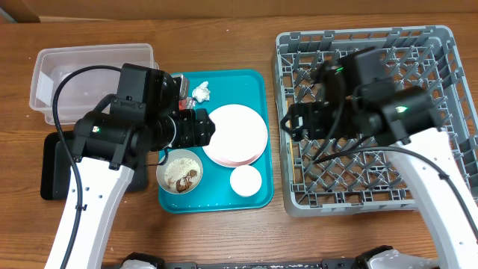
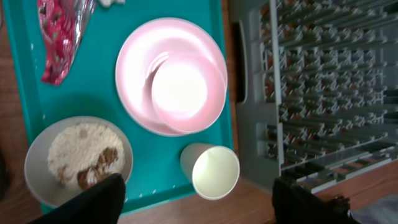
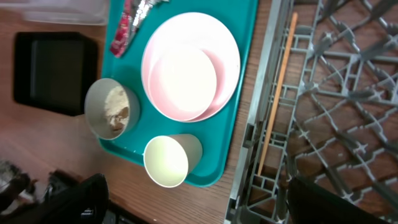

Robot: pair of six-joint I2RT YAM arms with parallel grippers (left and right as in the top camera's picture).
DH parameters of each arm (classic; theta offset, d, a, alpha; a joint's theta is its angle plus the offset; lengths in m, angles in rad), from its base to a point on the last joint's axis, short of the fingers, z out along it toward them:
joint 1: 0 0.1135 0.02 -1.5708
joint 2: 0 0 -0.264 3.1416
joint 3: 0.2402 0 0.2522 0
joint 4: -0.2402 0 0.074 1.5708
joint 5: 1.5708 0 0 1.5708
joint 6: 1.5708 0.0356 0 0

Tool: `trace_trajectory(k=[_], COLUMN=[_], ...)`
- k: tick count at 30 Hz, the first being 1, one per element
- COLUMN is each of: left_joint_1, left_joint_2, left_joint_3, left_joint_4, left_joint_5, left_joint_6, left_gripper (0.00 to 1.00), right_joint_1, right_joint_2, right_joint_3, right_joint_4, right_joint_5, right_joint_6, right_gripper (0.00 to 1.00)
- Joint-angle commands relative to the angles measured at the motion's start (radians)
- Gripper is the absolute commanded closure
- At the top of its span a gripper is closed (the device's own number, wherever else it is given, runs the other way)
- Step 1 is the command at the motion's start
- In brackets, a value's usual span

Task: Sort waste into correct bins and load items into the dishwasher
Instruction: 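Reach the left gripper to the white paper cup and grasp it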

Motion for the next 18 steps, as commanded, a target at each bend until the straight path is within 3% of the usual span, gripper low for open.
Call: trace_trajectory(k=[1,6,14,18], left_joint_1=[-0.061,-0.221,-0.415,-0.466], left_joint_2=[0.011,0.068,0.263,0.375], left_joint_3=[0.01,-0.037,-0.082,-0.082], left_joint_4=[-0.043,-0.027,0.002,0.003], left_joint_5=[-0.074,-0.178,-0.274,-0.274], left_joint_6=[-0.004,-0.006,0.035,0.091], left_gripper=[0.28,0.25,0.28,0.39], right_joint_1=[0.0,-0.093,-0.232,-0.237], right_joint_2=[0.0,0.0,0.0,0.0], right_joint_3=[0.02,0.02,0.02,0.02], right_joint_4=[0.017,0.072,0.097,0.077], right_joint_5=[0.189,0.196,0.069,0.07], right_joint_6=[0.2,0.32,0.313,0.305], right_gripper=[0.07,0.06,0.02,0.0])
